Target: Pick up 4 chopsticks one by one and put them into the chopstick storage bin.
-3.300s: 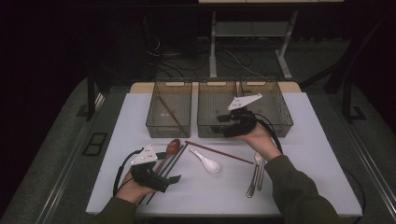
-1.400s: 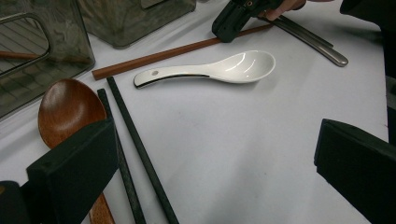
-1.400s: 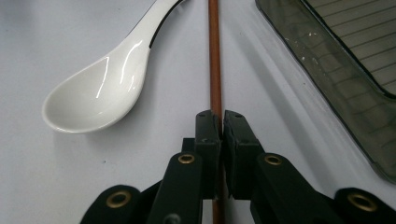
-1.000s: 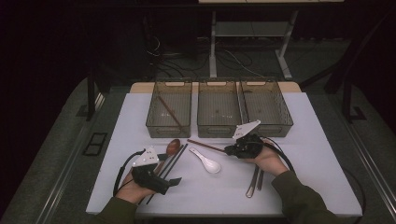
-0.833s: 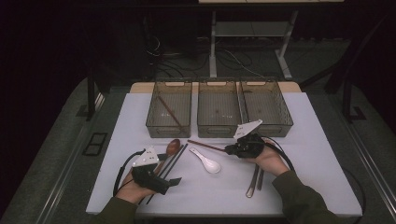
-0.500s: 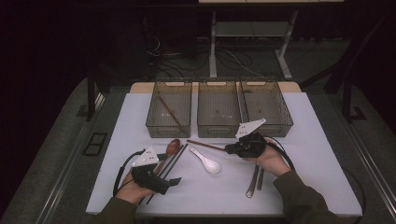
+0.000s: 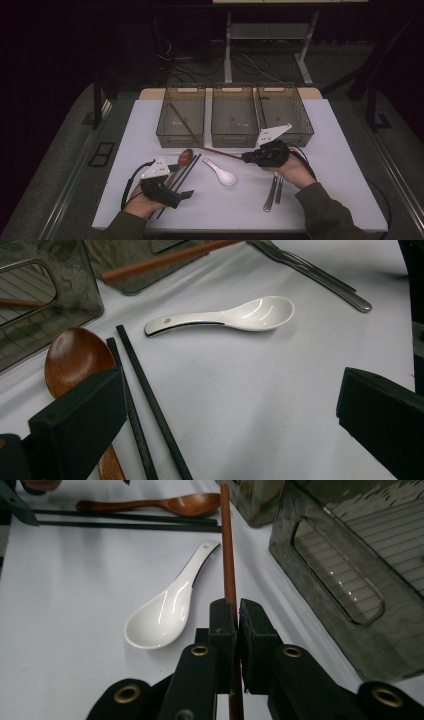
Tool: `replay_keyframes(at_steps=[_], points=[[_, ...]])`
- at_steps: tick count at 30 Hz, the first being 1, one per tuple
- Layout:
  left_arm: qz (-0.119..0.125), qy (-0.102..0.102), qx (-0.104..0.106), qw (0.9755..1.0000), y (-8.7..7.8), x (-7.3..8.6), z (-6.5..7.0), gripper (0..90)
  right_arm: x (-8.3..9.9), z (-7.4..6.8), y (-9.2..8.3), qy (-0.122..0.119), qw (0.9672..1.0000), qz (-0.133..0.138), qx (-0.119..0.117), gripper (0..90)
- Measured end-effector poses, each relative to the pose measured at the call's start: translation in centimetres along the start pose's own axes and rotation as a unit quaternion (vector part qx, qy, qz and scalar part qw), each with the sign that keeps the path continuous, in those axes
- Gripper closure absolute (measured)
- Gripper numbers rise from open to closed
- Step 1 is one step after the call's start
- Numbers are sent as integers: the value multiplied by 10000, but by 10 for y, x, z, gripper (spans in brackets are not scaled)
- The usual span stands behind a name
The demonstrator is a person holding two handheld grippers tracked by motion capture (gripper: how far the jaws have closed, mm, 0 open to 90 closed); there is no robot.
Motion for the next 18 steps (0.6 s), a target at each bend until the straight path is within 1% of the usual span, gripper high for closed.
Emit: replay_keyframes(at_steps=[4,10,18], points=[[-5,-6,1,10000,0,0,0,0,-3,1,-5,22,9999,101,21,851],[-11,-6,0,10000,0,0,0,0,-8,1,-12,30,9997,256,-11,851],[-17,8,-13,10000,0,1,-1,0,-13,3,-19,74,9992,386,57,851]])
Point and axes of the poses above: each handheld gripper's, and its own axes: y roughly forward along the jaws, x roughly out of its underside, z roughly to its right, the point moved 5 cm from there along y, roughly forward along the jaws, and after that the axes turned 6 degrees about y, right-handed, at the moved point
